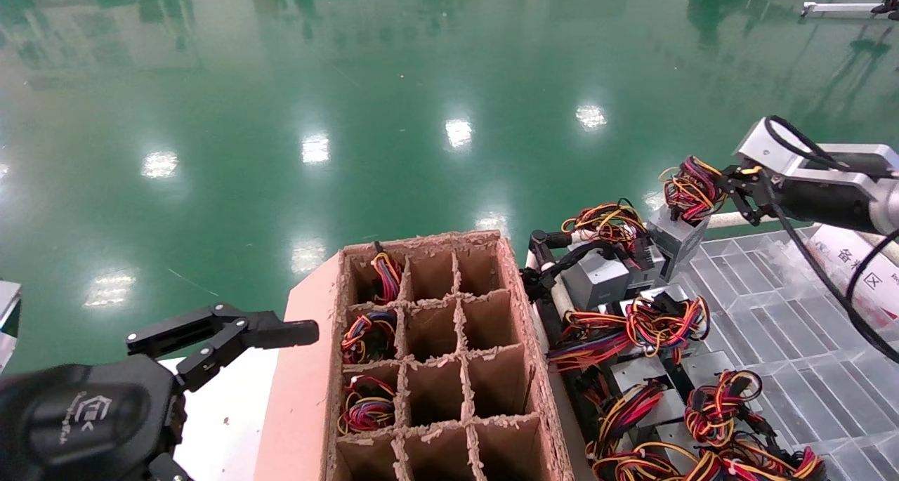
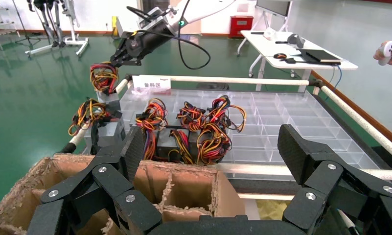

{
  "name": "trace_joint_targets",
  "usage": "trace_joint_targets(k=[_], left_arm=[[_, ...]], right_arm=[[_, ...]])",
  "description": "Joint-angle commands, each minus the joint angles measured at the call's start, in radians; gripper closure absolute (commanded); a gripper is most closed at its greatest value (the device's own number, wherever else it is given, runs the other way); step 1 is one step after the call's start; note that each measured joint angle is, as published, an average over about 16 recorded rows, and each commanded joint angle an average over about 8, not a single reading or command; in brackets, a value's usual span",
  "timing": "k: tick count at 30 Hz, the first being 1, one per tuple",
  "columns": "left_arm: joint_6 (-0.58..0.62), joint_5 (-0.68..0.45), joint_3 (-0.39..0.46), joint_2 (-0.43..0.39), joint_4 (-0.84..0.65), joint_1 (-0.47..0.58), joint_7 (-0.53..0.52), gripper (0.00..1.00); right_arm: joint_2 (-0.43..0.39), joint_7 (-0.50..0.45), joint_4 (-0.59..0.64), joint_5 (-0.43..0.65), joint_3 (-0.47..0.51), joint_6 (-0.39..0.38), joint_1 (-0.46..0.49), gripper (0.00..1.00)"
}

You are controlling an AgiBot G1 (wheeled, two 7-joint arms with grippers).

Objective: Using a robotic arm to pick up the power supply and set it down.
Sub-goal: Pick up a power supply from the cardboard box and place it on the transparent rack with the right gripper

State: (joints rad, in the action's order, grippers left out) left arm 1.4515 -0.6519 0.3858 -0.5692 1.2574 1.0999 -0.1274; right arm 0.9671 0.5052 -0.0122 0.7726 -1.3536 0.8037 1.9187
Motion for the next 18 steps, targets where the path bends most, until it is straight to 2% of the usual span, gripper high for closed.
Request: trace_joint_targets(k=[1, 11, 18], left_arm=[[0.000, 0.000, 0.000, 0.000, 0.000, 0.000, 0.000, 0.00], [0.000, 0.000, 0.000, 0.000, 0.000, 0.000, 0.000, 0.00], [0.000, 0.000, 0.000, 0.000, 0.000, 0.000, 0.000, 0.00]], right_arm=[[-0.010, 0.001, 0.004, 0.000, 0.000, 0.017, 0.004, 1.00], [-0.045, -0.008, 0.012, -0.004, 0.003, 0.061, -0.003, 1.00], [-0.028, -0.012, 0.016, -0.010, 0.007, 0.033, -0.011, 1.00]])
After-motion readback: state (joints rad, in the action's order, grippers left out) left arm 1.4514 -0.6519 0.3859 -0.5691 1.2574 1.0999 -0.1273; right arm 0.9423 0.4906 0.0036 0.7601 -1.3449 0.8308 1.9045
